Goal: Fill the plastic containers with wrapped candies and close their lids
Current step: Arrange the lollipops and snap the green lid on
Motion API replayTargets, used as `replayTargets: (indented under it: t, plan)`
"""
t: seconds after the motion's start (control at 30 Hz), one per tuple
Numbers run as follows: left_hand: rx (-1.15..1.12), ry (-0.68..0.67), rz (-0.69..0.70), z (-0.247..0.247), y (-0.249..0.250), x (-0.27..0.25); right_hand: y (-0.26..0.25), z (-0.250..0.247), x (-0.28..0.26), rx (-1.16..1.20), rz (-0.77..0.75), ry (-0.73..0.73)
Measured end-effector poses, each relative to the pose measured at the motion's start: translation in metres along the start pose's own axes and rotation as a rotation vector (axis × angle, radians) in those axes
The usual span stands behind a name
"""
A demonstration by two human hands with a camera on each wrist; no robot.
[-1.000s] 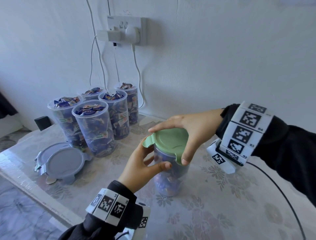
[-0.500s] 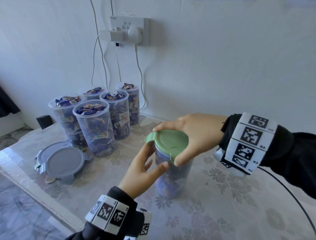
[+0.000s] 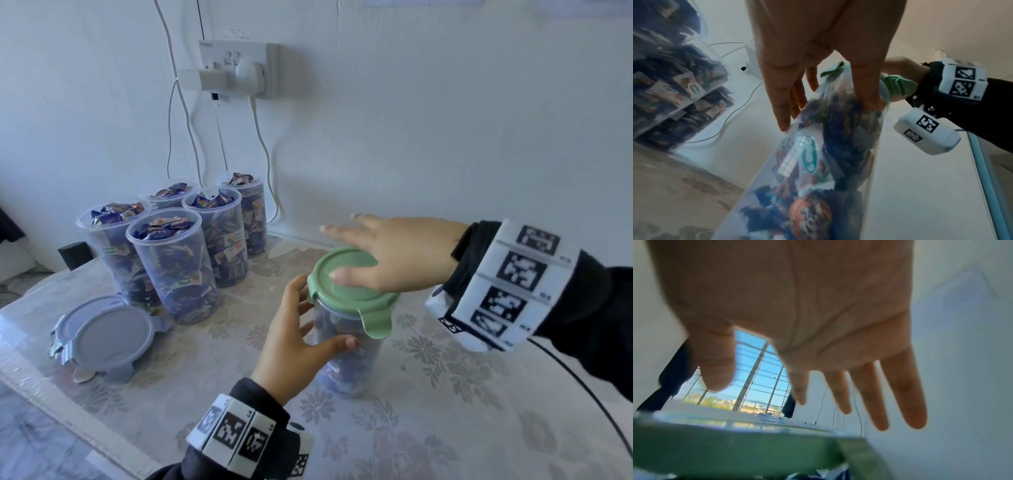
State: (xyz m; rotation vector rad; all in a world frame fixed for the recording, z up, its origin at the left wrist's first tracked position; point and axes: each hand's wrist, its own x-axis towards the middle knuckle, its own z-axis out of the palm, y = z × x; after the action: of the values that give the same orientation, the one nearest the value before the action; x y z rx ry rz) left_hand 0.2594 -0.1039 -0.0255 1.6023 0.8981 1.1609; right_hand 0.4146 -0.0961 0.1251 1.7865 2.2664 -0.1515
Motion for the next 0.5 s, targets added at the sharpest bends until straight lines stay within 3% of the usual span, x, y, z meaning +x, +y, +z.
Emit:
replayTargets:
  t: [0.1, 0.17, 0.5]
  plan:
    - [0.009, -0.023, -0.005, -0.004, -0.002, 0.003, 0.006, -0.008, 0.004, 0.15, -0.156, -0.24]
    - [0.013, -0.033, -0.004, -0.005, -0.004, 0.004, 0.006, -0.008, 0.007, 0.163, -0.203, -0.294]
    - [0.006, -0.039, -0.016, -0.005, -0.008, 0.006, 0.004, 0.0, 0.016, 0.208, -0.242, -0.167]
